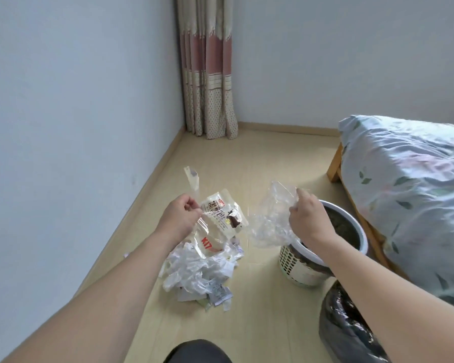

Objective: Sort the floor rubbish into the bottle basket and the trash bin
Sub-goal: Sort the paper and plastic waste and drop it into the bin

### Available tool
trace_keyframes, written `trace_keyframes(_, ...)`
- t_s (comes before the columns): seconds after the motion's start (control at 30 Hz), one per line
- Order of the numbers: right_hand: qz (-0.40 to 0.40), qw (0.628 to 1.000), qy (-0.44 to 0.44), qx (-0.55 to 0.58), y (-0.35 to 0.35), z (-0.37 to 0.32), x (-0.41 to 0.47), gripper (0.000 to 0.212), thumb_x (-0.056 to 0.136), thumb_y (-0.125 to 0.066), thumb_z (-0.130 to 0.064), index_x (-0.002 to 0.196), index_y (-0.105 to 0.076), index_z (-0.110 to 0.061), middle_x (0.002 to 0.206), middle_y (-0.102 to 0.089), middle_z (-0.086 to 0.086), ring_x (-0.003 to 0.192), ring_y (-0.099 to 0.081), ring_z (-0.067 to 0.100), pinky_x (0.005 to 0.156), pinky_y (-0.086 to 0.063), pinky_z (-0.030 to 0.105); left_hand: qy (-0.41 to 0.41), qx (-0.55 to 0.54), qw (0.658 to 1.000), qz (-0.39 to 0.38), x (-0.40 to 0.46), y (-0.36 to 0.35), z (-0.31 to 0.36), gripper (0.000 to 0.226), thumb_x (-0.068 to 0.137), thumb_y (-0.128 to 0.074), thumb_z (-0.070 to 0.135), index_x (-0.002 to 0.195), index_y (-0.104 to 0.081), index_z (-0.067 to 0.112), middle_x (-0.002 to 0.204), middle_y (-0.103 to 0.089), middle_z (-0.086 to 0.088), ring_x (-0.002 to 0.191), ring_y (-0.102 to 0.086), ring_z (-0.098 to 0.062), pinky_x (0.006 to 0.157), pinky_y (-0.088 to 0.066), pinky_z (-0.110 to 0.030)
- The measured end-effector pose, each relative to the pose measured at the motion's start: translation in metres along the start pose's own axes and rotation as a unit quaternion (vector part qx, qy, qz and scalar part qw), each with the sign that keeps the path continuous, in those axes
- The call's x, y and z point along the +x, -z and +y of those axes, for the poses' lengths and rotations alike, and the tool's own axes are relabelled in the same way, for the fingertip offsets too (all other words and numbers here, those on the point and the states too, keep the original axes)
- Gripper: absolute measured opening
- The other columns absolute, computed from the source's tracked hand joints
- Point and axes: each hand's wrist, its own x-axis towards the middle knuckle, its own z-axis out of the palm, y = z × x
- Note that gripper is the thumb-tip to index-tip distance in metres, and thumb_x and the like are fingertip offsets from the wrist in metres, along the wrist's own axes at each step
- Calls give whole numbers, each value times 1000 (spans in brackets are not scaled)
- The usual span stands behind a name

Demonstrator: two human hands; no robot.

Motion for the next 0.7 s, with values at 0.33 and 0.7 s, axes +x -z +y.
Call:
trace_keyframes(0.33,101,977,-171,-72,96,182,-50,17,97,-41,-13,87,-54,-11,96,-47,7,81,-49,27,72,-36,32,-138,67,973,-175,-49,-189,128,11,87,-63,15,79,-58,21,90,-64,-1,82,-59,-20,72,-50,-32)
trace_keyframes(0.7,15,943,-325,-76,62,337,-80,21,95,-39,-6,111,-53,-7,115,-50,14,104,-56,35,81,-43,35,-355,255,857,-273,-92,-402,137,10,97,-53,22,105,-58,20,107,-51,4,90,-57,-20,79,-51,-36)
